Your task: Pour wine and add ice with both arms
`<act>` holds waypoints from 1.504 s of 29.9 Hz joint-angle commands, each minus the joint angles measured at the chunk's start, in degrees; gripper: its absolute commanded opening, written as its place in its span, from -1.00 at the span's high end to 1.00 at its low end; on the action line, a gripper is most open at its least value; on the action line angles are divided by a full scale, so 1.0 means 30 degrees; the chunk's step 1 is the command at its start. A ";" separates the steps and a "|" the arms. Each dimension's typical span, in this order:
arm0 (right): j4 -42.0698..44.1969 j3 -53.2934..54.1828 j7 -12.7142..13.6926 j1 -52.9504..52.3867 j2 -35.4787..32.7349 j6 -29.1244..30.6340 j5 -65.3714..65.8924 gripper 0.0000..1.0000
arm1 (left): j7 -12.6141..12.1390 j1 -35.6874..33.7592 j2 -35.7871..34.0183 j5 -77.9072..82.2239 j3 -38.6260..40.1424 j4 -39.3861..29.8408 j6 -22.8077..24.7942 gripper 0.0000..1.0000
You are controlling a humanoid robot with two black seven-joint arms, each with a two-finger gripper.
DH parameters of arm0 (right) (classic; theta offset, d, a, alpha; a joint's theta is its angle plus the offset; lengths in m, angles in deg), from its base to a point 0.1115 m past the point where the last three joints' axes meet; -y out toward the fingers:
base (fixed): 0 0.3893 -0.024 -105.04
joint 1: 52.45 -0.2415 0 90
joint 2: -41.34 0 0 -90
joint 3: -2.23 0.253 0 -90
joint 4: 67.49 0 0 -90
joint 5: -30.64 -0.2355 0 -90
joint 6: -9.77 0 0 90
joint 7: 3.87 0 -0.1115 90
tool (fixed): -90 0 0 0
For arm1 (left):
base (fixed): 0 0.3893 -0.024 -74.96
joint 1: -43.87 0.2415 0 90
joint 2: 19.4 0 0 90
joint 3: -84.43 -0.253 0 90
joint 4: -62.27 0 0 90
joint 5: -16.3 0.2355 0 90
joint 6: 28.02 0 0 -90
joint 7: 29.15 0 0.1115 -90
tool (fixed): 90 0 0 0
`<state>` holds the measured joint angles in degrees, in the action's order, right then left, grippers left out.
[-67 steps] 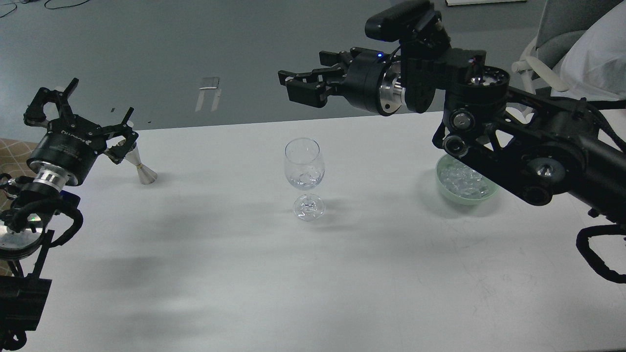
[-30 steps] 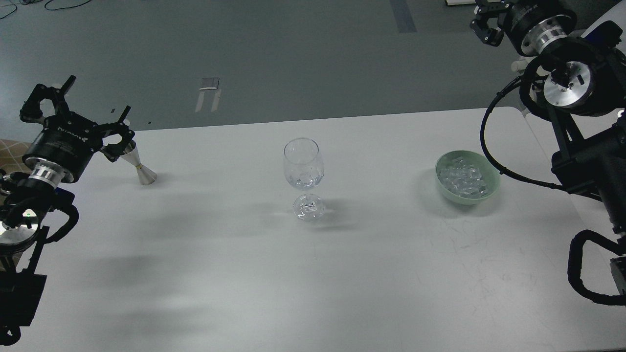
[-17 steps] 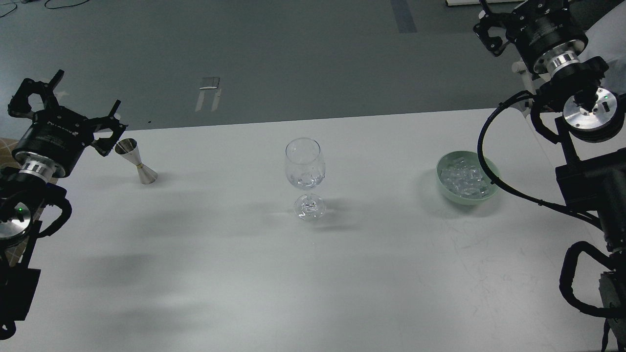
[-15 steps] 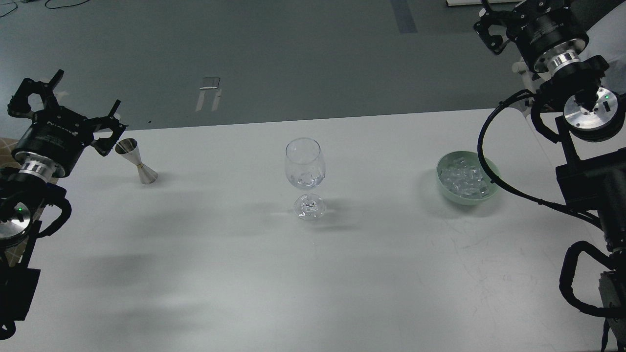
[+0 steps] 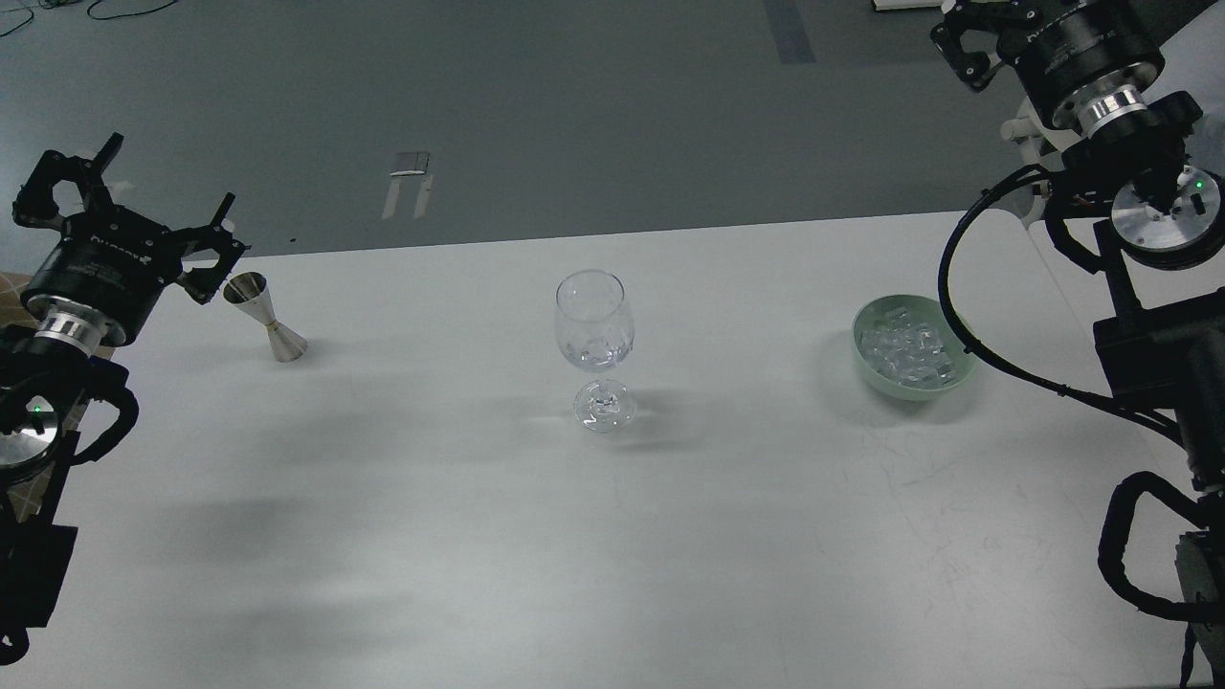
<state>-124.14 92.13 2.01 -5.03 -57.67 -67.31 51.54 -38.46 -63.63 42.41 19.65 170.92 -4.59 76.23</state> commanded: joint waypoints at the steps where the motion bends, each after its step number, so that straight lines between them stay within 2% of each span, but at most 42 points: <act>1: -0.0157 0.0003 0.0003 -0.0043 -0.0014 0.0001 0.0005 -1.00 | -0.0003 -0.0057 -0.0008 -0.0003 0.0000 -0.0069 -0.0004 -0.96; 26: -0.0802 0.0413 0.0003 0.0104 -0.0073 -0.0028 -0.0024 -1.00 | -0.0003 -0.0028 0.0139 0.0026 -0.0058 -0.0216 0.0025 -0.97; 33: -0.0831 0.0413 0.0003 0.0104 -0.0073 0.0001 -0.0024 -1.00 | 0.0027 -0.0583 0.0080 0.2309 -0.0146 -0.0040 0.0055 -0.97; 45: -0.0978 0.0355 0.0003 0.0075 -0.0131 0.0060 0.0005 -1.00 | 0.0027 -0.0643 0.0666 0.2136 0.0000 -0.0040 0.0026 -0.97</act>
<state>-126.96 93.37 2.02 -4.68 -57.99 -67.23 51.47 -38.38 -65.66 44.25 26.09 170.89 -4.71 76.33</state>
